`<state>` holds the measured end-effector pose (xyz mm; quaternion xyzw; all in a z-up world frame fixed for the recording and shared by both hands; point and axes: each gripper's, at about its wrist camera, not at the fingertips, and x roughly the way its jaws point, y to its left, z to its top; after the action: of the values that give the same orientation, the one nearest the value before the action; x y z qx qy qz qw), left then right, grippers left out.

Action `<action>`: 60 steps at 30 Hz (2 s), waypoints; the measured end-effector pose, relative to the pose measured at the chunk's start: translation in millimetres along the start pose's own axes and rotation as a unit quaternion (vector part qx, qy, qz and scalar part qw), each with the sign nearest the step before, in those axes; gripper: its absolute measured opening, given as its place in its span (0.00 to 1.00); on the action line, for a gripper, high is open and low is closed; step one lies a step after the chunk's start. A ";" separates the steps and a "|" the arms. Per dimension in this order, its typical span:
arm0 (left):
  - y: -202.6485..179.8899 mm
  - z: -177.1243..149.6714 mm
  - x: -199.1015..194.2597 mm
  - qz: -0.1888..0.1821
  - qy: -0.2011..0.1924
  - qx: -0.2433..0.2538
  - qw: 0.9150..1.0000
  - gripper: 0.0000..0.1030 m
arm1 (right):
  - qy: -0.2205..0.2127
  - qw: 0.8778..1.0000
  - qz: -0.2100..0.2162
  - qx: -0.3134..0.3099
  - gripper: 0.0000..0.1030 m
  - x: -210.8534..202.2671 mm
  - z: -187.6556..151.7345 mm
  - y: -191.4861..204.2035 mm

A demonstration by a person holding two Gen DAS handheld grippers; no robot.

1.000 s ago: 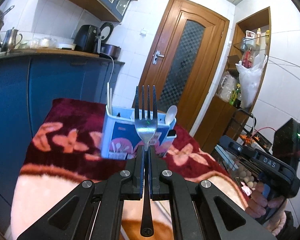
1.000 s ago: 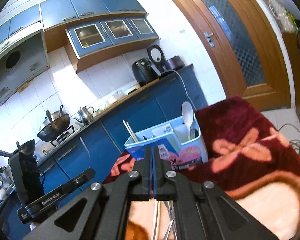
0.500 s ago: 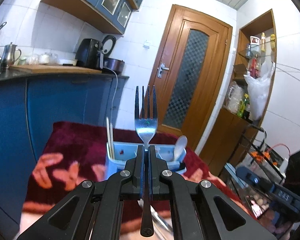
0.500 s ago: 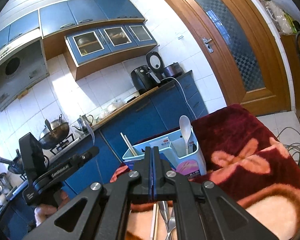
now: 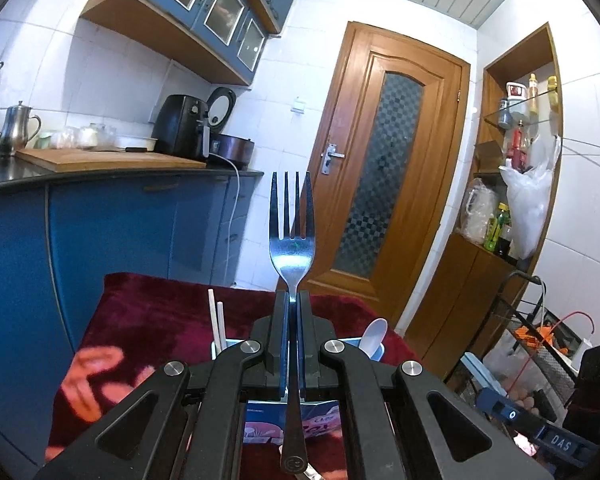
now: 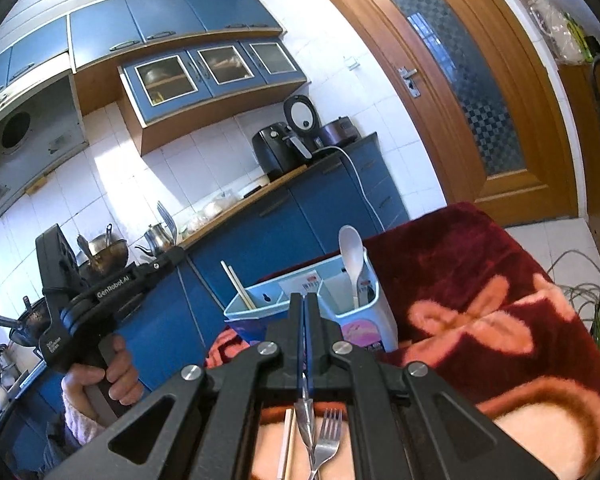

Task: Organize utensils
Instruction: 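Lift both held steel forks and carry them over the Box caddy, then open the left tool to drop its fork into the caddy while the right drops its fork in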

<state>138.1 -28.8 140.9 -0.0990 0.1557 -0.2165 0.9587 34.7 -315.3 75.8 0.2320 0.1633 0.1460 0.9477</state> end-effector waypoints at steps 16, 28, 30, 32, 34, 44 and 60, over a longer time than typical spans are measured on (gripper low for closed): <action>11.9 25.4 23.8 0.055 -0.076 0.002 0.996 0.03 | 0.145 0.988 -0.053 -0.004 0.18 44.1 -36.3 -18.5; 24.0 -7.8 53.2 0.104 -0.090 0.002 0.990 0.03 | 0.204 0.978 -0.047 -0.008 0.28 65.1 -53.5 -22.9; 26.3 -12.0 56.8 0.108 -0.086 0.001 0.990 0.03 | 0.216 0.975 -0.043 -0.002 0.28 69.5 -56.9 -24.5; 26.3 -16.3 58.3 0.110 -0.084 0.006 0.990 0.03 | 0.227 0.973 -0.042 0.003 0.28 73.6 -60.5 -26.0; 25.0 -22.0 59.4 0.117 -0.083 0.016 0.990 0.03 | 0.237 0.971 -0.041 0.009 0.28 77.6 -64.3 -27.5; 26.6 -39.6 63.7 0.123 -0.062 0.024 0.990 0.03 | 0.254 0.966 -0.045 0.016 0.22 83.7 -75.4 -25.9; 25.8 -41.7 44.7 0.113 -0.019 0.024 0.993 0.17 | 0.153 0.988 -0.029 -0.008 0.03 47.3 -54.8 3.8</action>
<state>172.1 -31.0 83.9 -0.0620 0.1422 -0.1081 0.9820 56.0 -273.9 20.2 0.1941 0.3118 0.1534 0.9174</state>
